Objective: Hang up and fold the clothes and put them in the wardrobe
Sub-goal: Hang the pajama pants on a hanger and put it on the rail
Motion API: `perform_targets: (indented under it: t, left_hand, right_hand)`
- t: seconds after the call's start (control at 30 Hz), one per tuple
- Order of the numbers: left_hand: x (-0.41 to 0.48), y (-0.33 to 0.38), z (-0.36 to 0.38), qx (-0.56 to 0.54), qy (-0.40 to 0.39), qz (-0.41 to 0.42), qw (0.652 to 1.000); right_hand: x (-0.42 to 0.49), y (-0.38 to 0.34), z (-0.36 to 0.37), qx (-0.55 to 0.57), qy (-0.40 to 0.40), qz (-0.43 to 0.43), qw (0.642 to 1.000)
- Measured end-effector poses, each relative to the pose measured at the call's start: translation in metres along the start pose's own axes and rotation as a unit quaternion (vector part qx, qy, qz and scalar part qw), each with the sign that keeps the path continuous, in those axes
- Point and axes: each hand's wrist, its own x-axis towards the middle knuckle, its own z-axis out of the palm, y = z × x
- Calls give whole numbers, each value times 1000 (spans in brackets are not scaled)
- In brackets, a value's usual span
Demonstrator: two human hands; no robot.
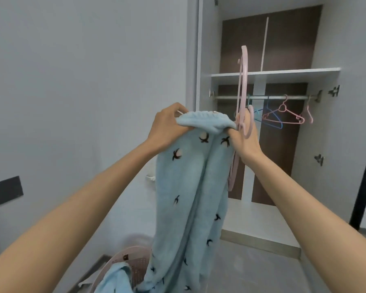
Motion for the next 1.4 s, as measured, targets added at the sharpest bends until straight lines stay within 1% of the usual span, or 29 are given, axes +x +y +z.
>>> perform_targets:
  t: [0.1, 0.27, 0.33, 0.4, 0.47, 0.5, 0.6, 0.67, 0.73, 0.77, 0.8, 0.87, 0.9, 0.97, 1.0, 1.07, 1.13, 1.17, 1.23, 1.33, 1.4]
  left_hand:
    - [18, 20, 13, -15, -6, -2, 1000]
    - [20, 23, 49, -25, -41, -26, 999]
    - [11, 13, 66, -28, -95, -49, 994]
    - [-1, 3, 83, -10, -170, -68, 983]
    - [-11, -4, 96, 25, -219, -61, 973]
    - [-12, -4, 101, 34, -227, -49, 972]
    - [0, 10, 109, 8, -185, -2, 983]
    - [12, 26, 113, 9, -165, 45, 985]
    - [20, 38, 123, 38, -170, 85, 981]
    - [21, 41, 130, 47, -173, 93, 979]
    - [20, 42, 138, 46, -174, 93, 979]
    - [15, 37, 152, 11, -166, 69, 984]
    - [12, 34, 158, -27, -158, 40, 986]
    - [9, 28, 165, -112, -139, -38, 983]
    - [9, 27, 167, -154, -131, -78, 976]
    - [10, 25, 170, -256, -110, -161, 947]
    - [10, 27, 166, -348, -95, -239, 902]
    - [10, 28, 163, -368, -104, -252, 889]
    - [11, 29, 159, -370, -134, -251, 884]
    - [15, 33, 161, -379, -134, -241, 883]
    - [15, 37, 164, -387, -151, -225, 882]
  right_hand:
    - [28, -18, -42, 13, 68, -8, 998]
    - [52, -23, -106, -38, 120, -32, 992]
    - [53, -13, -124, -54, 124, -20, 991]
    - [49, 3, -137, -61, 123, 16, 990]
    - [42, 19, -147, -76, 135, 42, 987]
    - [39, 25, -151, -85, 144, 42, 985]
    - [42, 29, -170, -117, 180, 19, 976]
    - [51, 23, -183, -129, 213, 0, 969]
    - [56, 18, -192, -84, 223, -9, 971]
    - [57, 17, -195, -51, 222, -7, 974]
    - [55, 18, -197, -44, 218, -6, 975]
    - [46, 28, -198, -107, 197, 9, 974]
    - [40, 36, -198, -134, 183, 21, 974]
    - [24, 56, -197, -145, 145, 50, 977]
    - [15, 66, -196, -143, 125, 63, 980]
    - [-3, 84, -195, -152, 77, 83, 982]
    - [-16, 98, -195, -150, 22, 93, 984]
    - [-21, 103, -196, -137, -15, 93, 986]
    - [-27, 110, -198, -116, -99, 103, 983]
    - [-35, 118, -201, -127, -216, 127, 960]
    - [-42, 121, -199, -119, -267, 149, 945]
